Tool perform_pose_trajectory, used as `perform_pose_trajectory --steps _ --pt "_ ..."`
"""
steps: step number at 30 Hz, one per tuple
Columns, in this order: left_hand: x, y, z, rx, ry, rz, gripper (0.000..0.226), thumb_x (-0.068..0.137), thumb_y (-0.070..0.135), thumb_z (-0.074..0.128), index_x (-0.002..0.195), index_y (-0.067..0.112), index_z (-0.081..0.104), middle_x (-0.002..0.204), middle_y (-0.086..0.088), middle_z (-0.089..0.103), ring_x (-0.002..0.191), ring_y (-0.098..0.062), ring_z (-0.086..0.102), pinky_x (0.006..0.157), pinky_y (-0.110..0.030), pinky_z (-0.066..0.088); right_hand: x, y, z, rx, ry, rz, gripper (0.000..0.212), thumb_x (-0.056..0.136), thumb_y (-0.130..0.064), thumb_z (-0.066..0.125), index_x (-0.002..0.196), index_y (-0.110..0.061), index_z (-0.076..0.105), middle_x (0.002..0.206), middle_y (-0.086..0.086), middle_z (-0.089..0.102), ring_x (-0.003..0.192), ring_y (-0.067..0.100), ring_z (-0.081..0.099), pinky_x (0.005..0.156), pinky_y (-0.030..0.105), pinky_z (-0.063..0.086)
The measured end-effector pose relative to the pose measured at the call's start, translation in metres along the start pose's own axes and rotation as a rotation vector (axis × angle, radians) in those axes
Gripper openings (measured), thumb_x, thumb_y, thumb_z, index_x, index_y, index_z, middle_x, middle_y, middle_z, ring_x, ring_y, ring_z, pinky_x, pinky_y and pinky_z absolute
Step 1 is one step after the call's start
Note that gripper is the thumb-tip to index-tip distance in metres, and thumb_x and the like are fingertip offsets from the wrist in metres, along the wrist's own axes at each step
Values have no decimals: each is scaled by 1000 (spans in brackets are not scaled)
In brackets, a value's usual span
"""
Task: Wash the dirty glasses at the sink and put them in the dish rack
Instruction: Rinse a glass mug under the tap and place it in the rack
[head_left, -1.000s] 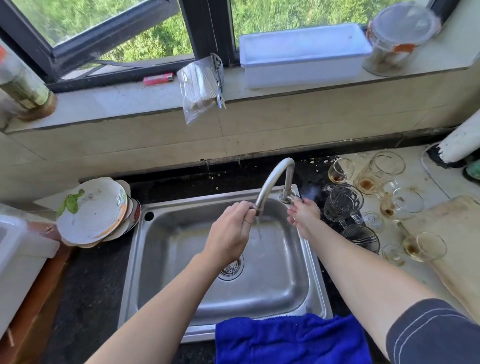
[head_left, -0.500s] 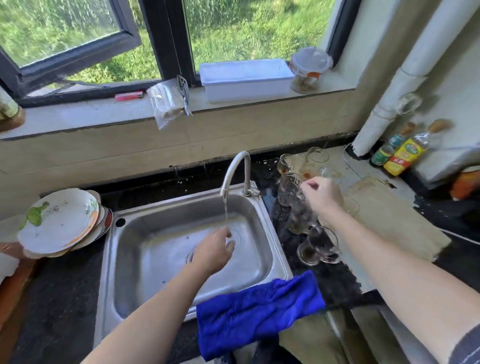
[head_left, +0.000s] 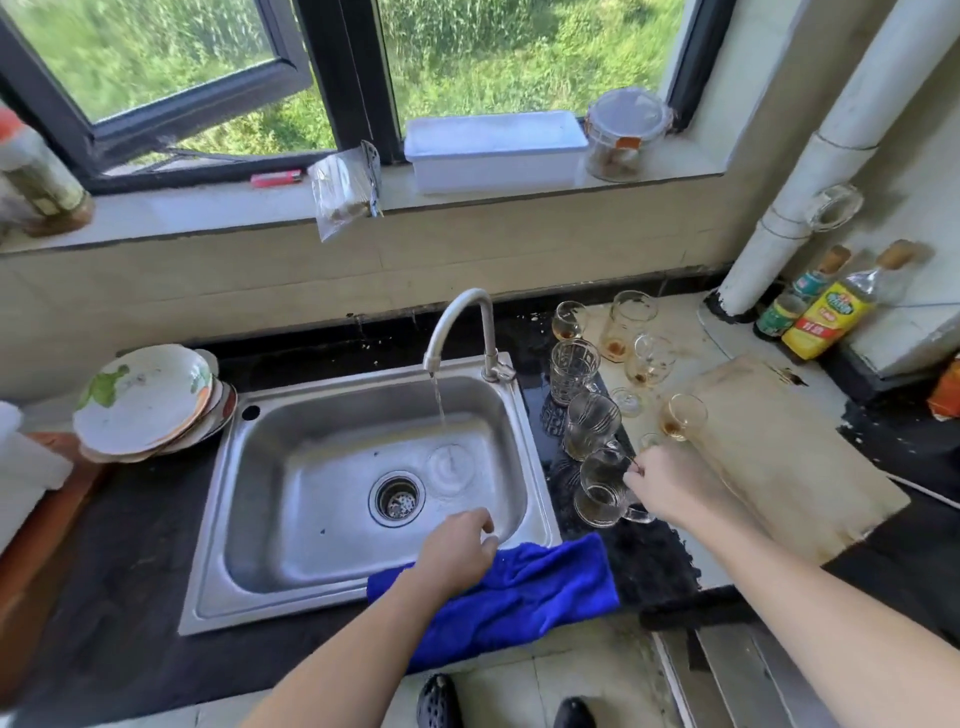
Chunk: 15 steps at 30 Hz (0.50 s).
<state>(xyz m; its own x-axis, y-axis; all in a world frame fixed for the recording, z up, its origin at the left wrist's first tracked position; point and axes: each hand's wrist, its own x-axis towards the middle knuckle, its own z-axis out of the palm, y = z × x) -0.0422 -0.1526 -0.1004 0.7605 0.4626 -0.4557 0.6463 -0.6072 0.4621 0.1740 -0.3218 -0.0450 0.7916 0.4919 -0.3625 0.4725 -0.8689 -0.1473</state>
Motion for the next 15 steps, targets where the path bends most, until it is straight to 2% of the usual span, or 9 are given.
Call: perform_pose_trajectory --steps 4,9,11,13,15 --pt "-11 -10 3 -105 32 -129 24 92 29 50 111 15 59 105 -7 66 100 -26 60 84 -34 47 -11 -27 -14 -48 -19 -94 28 88 -28 51 62 -19 57 61 -5 56 69 22 55 46 27 25" --pt "-21 -31 -11 -293 104 -289 5 90 25 55 87 20 55 79 -3 61 76 -24 56 67 -28 40 8 -86 -14 244 -161 -121 32 84 -21 55 53 -14 61 52 -6 62 58 18 60 51 25 39" --pt "-18 -45 -16 -407 118 -373 10 87 23 57 78 21 54 73 -1 58 70 -23 52 65 -28 41 15 -115 -11 370 -238 -122 25 84 -15 56 63 -9 68 49 -7 65 51 13 61 49 22 41" --pt "-10 -62 -20 -548 138 -435 14 85 21 58 71 21 53 68 -3 55 65 -24 50 62 -31 44 23 -143 -4 538 -343 -63 20 87 -8 55 77 3 68 60 3 71 45 12 61 43 17 41" --pt "-1 -73 -27 -722 137 -484 18 88 19 57 72 16 50 66 -6 50 54 -21 44 53 -27 36 31 -167 3 639 -424 19 18 91 -5 51 86 6 64 70 13 72 37 11 56 32 14 31"
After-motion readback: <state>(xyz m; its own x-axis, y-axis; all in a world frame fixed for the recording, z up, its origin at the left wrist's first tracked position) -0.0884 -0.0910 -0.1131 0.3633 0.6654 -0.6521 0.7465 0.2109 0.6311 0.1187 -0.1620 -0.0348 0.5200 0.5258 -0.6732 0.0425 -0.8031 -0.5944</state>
